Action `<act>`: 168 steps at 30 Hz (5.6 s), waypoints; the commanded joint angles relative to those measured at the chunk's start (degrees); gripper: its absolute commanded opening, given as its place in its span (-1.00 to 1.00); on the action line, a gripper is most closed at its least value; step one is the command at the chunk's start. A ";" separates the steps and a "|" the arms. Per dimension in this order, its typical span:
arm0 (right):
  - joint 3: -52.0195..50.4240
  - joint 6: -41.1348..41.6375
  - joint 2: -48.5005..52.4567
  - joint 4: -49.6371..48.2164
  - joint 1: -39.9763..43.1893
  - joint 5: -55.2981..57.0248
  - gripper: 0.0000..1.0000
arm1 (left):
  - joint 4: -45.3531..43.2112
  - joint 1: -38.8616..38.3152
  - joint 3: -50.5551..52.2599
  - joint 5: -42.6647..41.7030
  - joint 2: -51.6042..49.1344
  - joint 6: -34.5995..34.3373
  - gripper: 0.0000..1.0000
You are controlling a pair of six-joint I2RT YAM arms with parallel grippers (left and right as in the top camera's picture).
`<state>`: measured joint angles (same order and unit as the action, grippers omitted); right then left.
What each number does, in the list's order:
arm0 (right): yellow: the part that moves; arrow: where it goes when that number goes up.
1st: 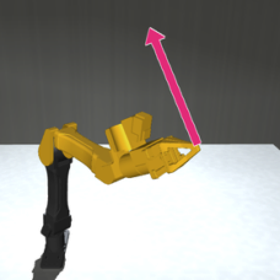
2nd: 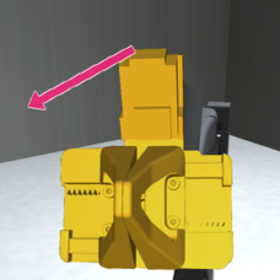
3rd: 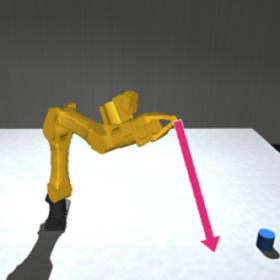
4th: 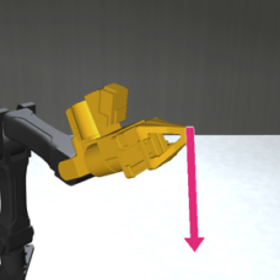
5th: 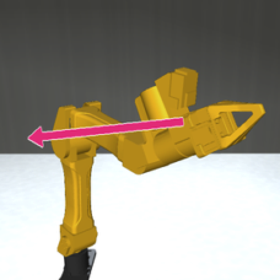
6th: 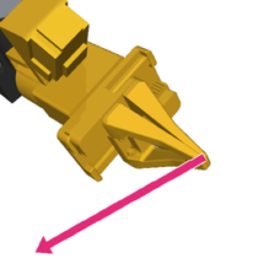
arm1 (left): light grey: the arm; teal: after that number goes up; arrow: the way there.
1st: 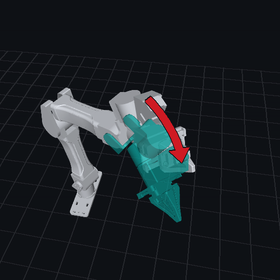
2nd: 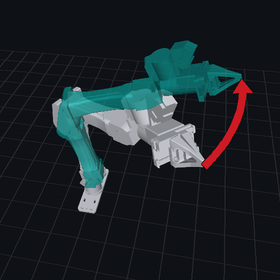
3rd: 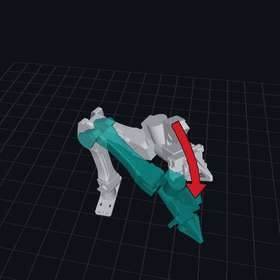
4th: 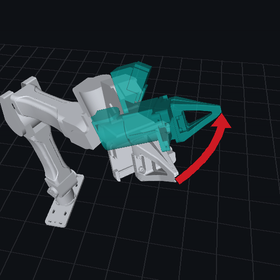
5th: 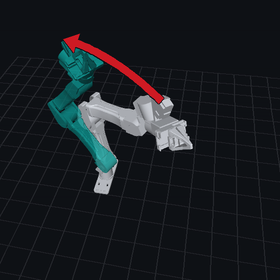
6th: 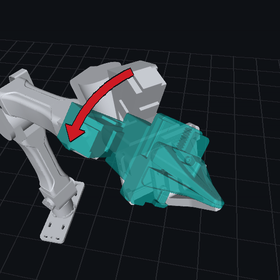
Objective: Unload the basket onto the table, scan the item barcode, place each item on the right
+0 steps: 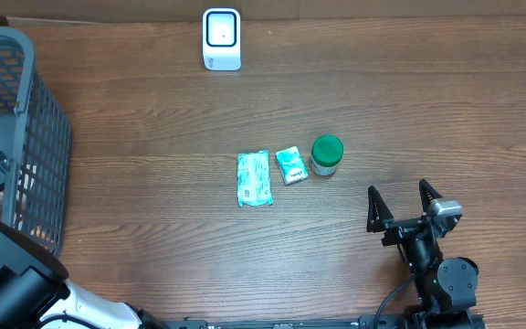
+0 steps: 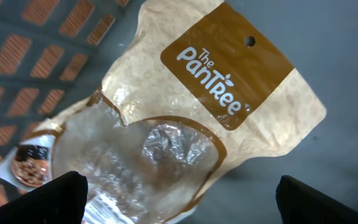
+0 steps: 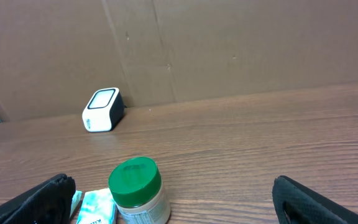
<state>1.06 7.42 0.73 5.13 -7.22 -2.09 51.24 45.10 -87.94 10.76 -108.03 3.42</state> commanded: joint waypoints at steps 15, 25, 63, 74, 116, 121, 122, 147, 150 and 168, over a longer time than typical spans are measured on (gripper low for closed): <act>-0.59 0.00 -0.57 -0.42 0.22 0.26 1.00 | -4.11 0.70 0.55 1.70 -7.08 19.87 0.99; -0.59 0.00 -0.57 -0.42 0.22 0.28 1.00 | -6.08 0.72 0.55 1.57 -13.88 20.09 0.81; -0.59 0.00 -0.57 -0.42 0.22 0.28 0.99 | 4.44 -8.26 -29.22 -13.88 3.82 4.22 -0.67; -0.59 0.00 -0.57 -0.42 0.22 0.28 1.00 | 8.81 -6.40 -24.35 -6.99 3.13 2.08 0.04; -0.59 0.00 -0.57 -0.42 0.22 0.28 1.00 | -9.14 -0.07 2.84 -5.64 -4.44 15.52 0.63; -0.59 0.00 -0.57 -0.42 0.22 0.28 1.00 | -9.53 -0.07 2.84 -5.64 -4.59 15.54 0.63; -0.59 0.00 -0.57 -0.42 0.22 0.28 1.00 | -9.53 -0.07 2.84 -5.66 -4.61 15.65 0.63; -0.59 0.00 -0.57 -0.42 0.22 0.28 1.00 | -13.38 -0.98 -0.50 -12.37 -5.09 18.91 0.65; -0.59 0.00 -0.57 -0.42 0.22 0.28 1.00 | -13.94 -0.98 -0.59 -13.77 -5.14 19.63 0.70; -0.59 0.00 -0.57 -0.42 0.22 0.28 1.00 | -17.11 -0.98 1.55 -19.17 -9.81 24.09 0.69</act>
<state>1.06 7.46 0.73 5.10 -7.22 -2.09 34.44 44.34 -86.70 -7.16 -116.73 26.13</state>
